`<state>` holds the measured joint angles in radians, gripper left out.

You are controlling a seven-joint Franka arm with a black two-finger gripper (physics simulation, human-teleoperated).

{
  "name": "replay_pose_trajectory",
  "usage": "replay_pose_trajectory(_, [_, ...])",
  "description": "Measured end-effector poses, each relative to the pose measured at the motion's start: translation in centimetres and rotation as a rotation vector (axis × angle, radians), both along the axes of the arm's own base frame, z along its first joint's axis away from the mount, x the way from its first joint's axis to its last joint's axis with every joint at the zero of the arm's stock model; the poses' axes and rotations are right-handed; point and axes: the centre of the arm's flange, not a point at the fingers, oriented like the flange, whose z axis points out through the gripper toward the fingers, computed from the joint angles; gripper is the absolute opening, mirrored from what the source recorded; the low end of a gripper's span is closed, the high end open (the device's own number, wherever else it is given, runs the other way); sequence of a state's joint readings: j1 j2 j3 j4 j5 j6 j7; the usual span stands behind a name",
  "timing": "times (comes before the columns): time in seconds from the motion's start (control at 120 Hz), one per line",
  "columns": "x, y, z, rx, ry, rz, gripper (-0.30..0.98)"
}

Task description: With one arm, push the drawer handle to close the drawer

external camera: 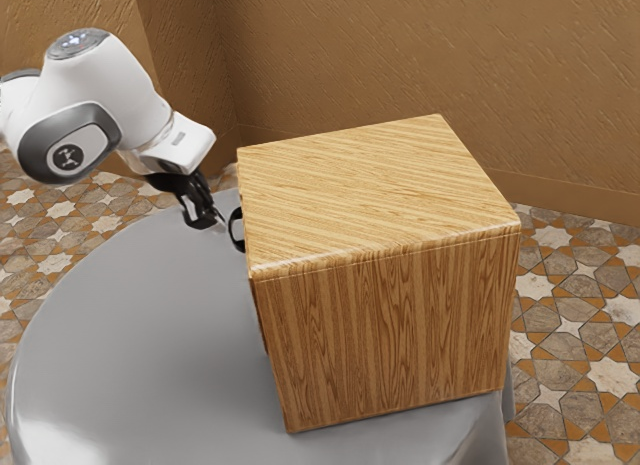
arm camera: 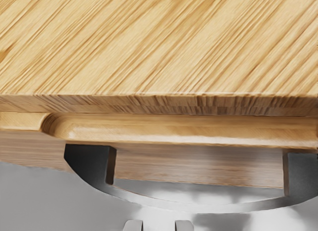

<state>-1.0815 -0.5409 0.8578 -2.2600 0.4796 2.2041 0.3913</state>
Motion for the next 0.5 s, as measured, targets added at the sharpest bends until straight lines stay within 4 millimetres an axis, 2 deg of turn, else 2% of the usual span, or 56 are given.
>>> replay_pose_trajectory(0.2, [-0.2,0.0,0.1,-0.023,0.01,0.007,0.0])
replay_pose_trajectory(0.267, [-1.4,0.8,1.2,-0.015,0.031,0.04,0.01])
replay_pose_trajectory(0.325, [-2.9,3.1,2.6,-0.026,0.092,0.159,0.06])
replay_pose_trajectory(0.383, [-2.7,4.3,7.3,-0.041,0.127,0.319,0.17])
replay_pose_trajectory(0.425, [-1.4,4.4,10.9,-0.041,0.137,0.426,0.26])
replay_pose_trajectory(0.5, [2.3,6.0,13.8,-0.073,0.182,0.597,0.39])
